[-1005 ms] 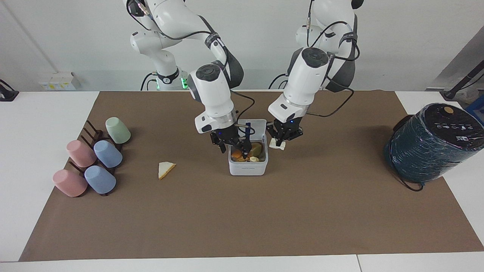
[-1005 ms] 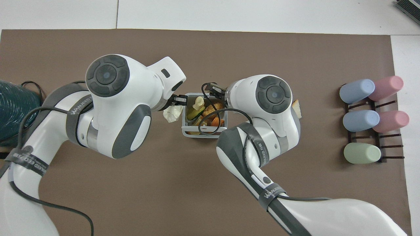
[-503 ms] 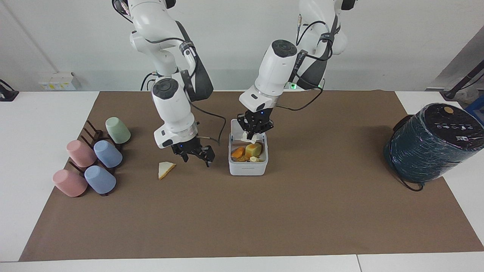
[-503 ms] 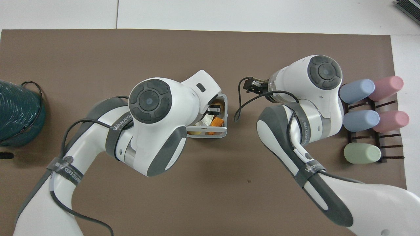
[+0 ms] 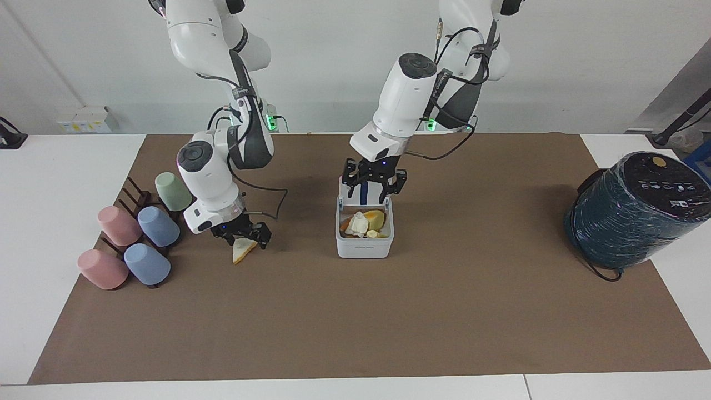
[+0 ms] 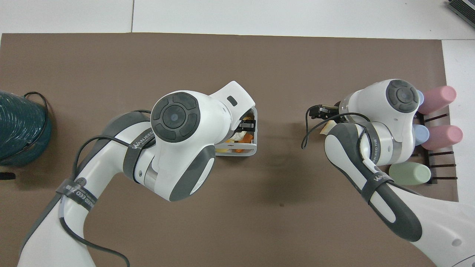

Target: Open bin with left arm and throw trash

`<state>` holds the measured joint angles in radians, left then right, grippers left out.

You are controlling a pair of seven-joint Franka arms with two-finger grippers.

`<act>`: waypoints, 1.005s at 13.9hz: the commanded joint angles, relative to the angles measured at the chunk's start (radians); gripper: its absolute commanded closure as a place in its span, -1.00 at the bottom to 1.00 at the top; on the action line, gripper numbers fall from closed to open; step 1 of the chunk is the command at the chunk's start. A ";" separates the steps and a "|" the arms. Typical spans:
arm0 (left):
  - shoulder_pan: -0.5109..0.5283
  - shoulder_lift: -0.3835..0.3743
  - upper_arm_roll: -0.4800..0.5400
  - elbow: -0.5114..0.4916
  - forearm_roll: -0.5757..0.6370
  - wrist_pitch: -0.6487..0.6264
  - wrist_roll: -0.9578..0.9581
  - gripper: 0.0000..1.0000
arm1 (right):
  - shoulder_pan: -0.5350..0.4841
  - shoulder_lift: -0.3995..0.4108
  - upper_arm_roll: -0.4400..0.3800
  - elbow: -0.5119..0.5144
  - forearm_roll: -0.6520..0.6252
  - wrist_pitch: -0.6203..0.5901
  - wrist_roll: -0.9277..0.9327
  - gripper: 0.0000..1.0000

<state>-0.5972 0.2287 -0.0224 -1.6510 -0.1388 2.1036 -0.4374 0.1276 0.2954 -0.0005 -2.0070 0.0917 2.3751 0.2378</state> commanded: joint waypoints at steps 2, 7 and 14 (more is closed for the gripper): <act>0.160 0.024 0.002 0.173 0.016 -0.255 0.022 -0.67 | -0.023 0.013 0.010 -0.062 -0.021 0.105 -0.052 -0.75; 0.434 -0.054 0.009 0.198 0.050 -0.443 0.303 -0.89 | -0.059 0.027 0.011 -0.062 -0.086 0.127 -0.107 -0.49; 0.537 -0.129 0.002 0.183 0.188 -0.531 0.508 -1.00 | -0.036 0.028 0.011 -0.030 -0.086 0.121 -0.101 1.00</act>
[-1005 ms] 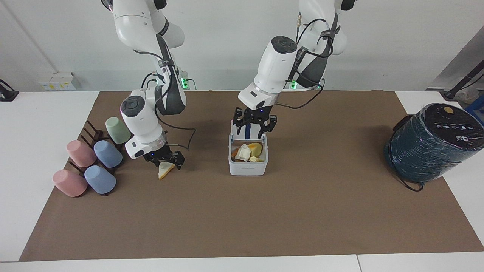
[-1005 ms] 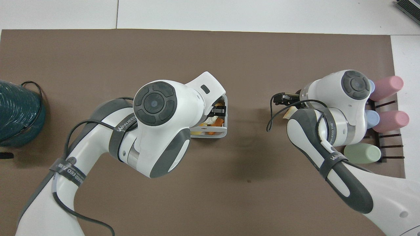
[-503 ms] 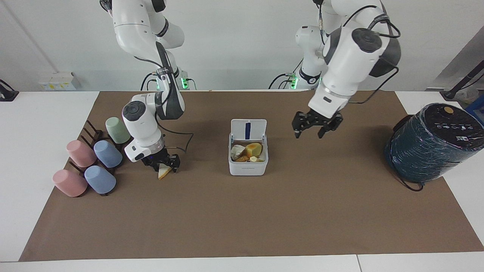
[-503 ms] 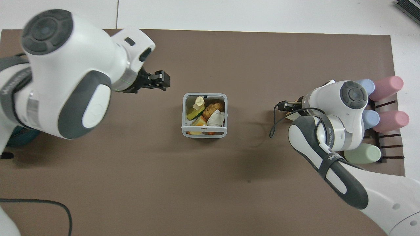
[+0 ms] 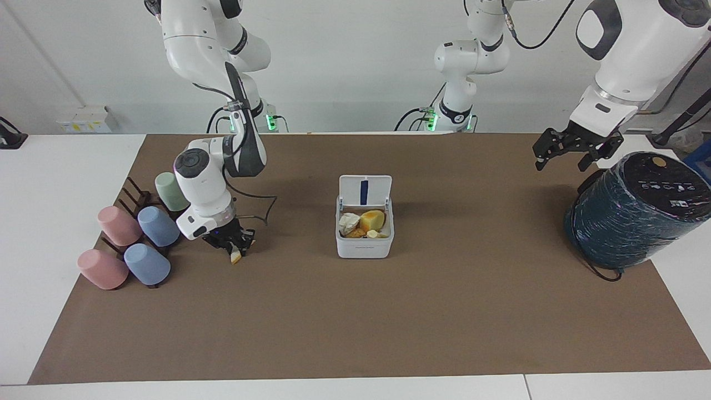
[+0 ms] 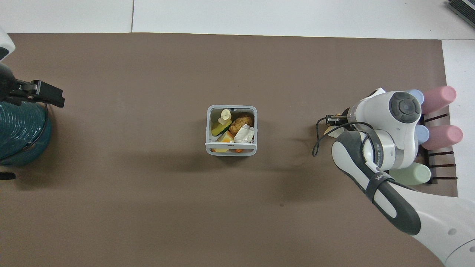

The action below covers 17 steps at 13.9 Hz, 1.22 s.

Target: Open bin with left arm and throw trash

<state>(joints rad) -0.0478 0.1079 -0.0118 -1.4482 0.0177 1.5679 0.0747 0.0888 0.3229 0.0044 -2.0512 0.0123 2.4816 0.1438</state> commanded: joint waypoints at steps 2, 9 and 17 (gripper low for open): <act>-0.020 -0.017 -0.008 -0.043 0.031 0.024 -0.007 -1.00 | 0.020 -0.002 0.006 0.048 -0.006 -0.012 0.016 1.00; -0.020 -0.036 -0.010 -0.080 0.031 0.060 -0.007 -1.00 | 0.185 -0.004 0.016 0.305 0.000 -0.253 0.333 1.00; -0.009 -0.036 -0.010 -0.080 0.031 0.052 -0.007 -1.00 | 0.410 0.018 0.016 0.346 0.011 -0.199 0.744 1.00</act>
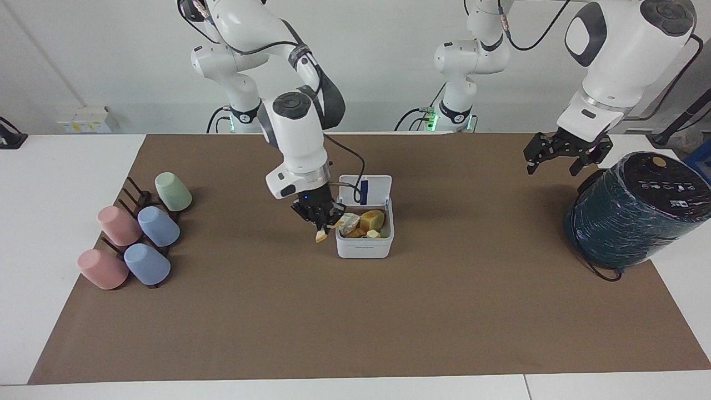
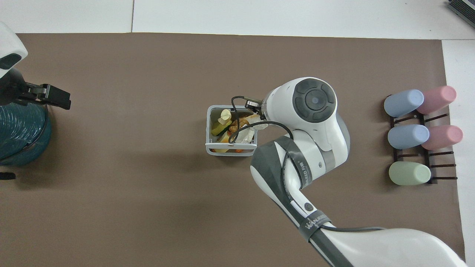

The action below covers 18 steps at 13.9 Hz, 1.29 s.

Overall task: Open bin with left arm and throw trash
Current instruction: 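Release the trash into the bin with the right gripper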

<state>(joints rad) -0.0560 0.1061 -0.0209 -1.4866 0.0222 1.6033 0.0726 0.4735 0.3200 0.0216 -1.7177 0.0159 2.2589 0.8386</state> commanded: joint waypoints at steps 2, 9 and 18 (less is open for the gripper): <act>-0.002 -0.034 -0.001 -0.041 0.027 0.017 -0.005 -1.00 | 0.040 0.027 -0.002 0.012 0.007 0.053 0.092 1.00; -0.002 -0.034 -0.001 -0.041 0.027 0.017 -0.005 -1.00 | 0.062 0.050 -0.002 0.026 0.007 0.077 0.142 -1.00; -0.001 -0.034 -0.001 -0.041 0.027 0.017 -0.005 -1.00 | -0.034 -0.076 -0.014 -0.029 -0.011 -0.076 -0.042 -1.00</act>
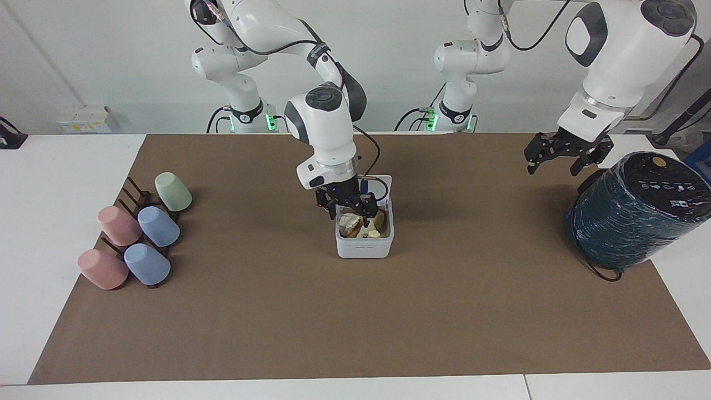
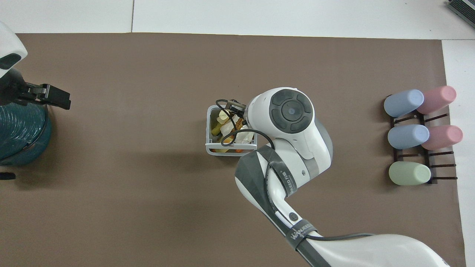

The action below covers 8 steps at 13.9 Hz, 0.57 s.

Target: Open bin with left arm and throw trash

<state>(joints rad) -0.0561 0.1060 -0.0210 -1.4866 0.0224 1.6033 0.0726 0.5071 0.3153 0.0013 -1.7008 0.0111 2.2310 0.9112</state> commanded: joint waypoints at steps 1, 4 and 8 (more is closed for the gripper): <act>-0.001 -0.034 -0.001 -0.041 0.027 0.017 -0.005 -1.00 | -0.102 -0.102 0.008 -0.072 -0.006 -0.053 -0.191 -1.00; -0.001 -0.034 -0.001 -0.041 0.027 0.017 -0.007 -1.00 | -0.166 -0.233 0.008 -0.169 -0.006 -0.125 -0.325 -1.00; -0.001 -0.034 -0.001 -0.041 0.027 0.017 -0.005 -1.00 | -0.339 -0.404 0.008 -0.258 -0.006 -0.267 -0.549 -1.00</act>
<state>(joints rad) -0.0561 0.1060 -0.0210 -1.4867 0.0225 1.6033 0.0726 0.2556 0.0144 -0.0028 -1.8758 0.0099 2.0007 0.4796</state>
